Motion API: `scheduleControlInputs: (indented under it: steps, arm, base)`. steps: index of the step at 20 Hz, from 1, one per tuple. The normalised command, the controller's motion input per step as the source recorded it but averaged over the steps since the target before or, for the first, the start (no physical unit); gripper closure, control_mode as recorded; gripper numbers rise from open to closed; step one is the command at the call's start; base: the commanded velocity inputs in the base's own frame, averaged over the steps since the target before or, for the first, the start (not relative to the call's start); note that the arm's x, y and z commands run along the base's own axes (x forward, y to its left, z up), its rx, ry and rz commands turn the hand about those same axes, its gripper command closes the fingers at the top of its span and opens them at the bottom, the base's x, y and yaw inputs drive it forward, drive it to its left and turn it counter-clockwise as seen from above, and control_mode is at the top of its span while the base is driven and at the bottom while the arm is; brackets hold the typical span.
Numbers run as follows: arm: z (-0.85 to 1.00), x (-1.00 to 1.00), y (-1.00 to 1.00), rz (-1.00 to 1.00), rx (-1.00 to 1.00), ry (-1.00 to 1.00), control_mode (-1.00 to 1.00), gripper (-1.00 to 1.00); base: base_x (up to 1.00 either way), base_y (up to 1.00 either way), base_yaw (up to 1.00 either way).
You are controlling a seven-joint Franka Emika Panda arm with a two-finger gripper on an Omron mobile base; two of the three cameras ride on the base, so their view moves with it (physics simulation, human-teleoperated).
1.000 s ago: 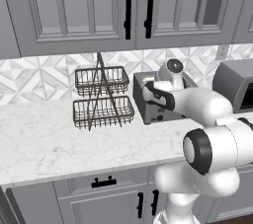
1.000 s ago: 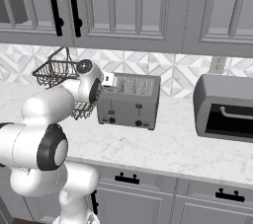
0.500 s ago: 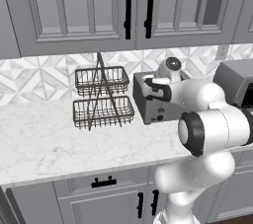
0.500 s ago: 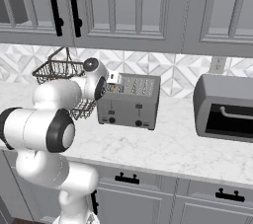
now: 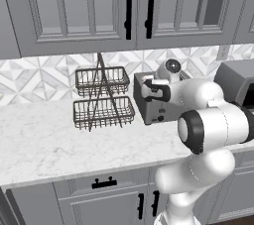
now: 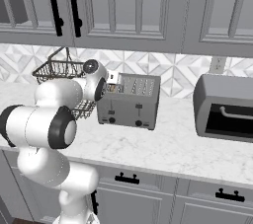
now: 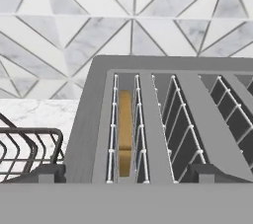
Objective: Start the toaster. Once the lever pops up, take the bread to the plate on the dining counter.
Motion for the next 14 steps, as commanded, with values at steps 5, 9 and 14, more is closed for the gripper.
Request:
scheduleControlInputs:
  steps: [5, 9, 14]
  arm:
    - [-0.13, 0.05, 0.03, 0.02, 0.0, -0.05, -1.0, -1.0]
    - [-0.04, 0.12, 0.0, 0.01, 0.0, 0.0, -1.0, -1.0]
    - [0.0, 0.13, 0.0, 0.01, 0.0, 0.0, -1.0, -1.0]
  base:
    - [0.0, 0.0, 0.0]
    - [0.0, 0.0, 0.0]
    - [0.0, 0.0, 0.0]
